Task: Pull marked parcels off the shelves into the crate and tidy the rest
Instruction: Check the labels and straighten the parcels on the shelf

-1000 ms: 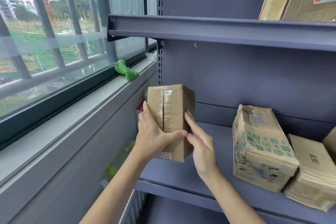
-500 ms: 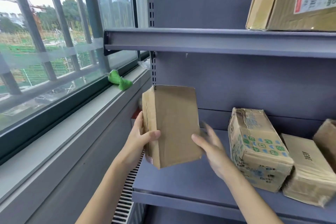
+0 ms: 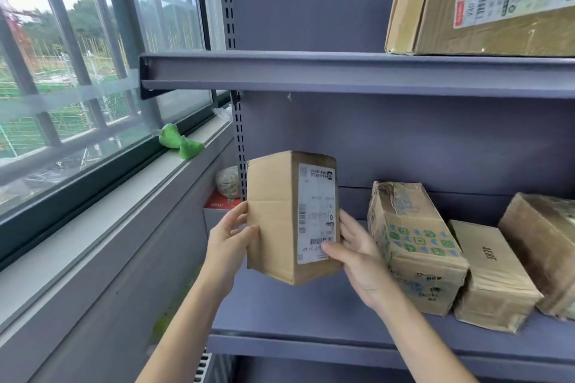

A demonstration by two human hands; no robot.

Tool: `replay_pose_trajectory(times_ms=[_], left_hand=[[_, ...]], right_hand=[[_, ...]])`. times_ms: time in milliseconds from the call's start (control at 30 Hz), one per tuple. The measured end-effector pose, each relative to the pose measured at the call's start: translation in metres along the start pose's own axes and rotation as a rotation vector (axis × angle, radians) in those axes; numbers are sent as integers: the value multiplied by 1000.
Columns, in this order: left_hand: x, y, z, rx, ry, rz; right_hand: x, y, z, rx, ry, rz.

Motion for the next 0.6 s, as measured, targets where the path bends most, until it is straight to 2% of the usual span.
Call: replay_pose_trajectory(times_ms=[67,267,333,467,600], left_hand=[[-5,3,-1,7,-23,-28],[-32,21,10,-30,-30,-263],[-31,22,10,-32,-6,-243],[-16,18,7,-23,46,-94],[-5,21,3,-6,95,-8]], right_hand=[[-3,2,-1,17,22,-7],[-14,6,2,14,58,-12],[-20,8,2,5,46,-33],[-27,10,5,-13,14,-4],[-34,13,35,-235,-122,4]])
Point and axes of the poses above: each hand's wrist, its own y-axis away from the middle knuckle, its own x-axis out of the back of the hand, z = x × y, the point moved 10 cm from there along -y, towards the middle knuckle, and after that the axes turned 7 degrees about z, right-handed, at the moved point
